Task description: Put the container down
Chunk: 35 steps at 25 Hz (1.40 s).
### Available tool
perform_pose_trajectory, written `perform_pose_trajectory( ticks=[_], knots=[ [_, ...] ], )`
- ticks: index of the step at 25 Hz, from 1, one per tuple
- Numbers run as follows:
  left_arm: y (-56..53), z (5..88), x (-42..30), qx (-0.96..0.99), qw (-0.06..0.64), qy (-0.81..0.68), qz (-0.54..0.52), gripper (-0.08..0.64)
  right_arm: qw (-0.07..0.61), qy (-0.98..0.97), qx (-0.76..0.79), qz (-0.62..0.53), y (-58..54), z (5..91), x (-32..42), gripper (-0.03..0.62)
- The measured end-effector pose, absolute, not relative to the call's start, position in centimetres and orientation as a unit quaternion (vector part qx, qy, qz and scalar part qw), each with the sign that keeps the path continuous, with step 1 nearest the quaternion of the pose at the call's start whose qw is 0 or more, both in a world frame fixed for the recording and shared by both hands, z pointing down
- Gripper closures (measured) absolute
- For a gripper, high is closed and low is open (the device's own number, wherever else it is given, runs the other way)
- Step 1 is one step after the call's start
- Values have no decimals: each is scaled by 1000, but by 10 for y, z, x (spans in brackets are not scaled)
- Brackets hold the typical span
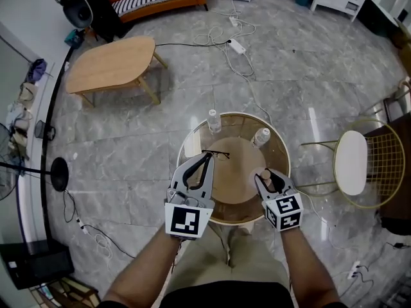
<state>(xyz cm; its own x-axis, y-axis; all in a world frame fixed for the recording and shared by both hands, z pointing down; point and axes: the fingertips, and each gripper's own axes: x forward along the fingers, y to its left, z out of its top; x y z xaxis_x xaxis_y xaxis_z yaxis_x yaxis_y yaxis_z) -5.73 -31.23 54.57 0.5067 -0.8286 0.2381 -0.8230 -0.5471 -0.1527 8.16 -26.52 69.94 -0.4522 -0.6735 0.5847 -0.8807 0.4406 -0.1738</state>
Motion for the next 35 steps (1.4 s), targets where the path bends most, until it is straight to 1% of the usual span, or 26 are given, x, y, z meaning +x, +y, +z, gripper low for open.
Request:
perform_pose_trajectory(
  ticks=[13,22,35],
  knots=[
    [-333,579,-74,-866,-7,476,-156,545,253,-794,485,267,-284,774,82,437],
    [-353,593,-76,-869,5,467,-164,545,278,-765,499,296,-298,833,92,437],
    [-361,624,-79,-863,-17,471,-183,545,322,-747,489,315,-305,900,99,437]
  ],
)
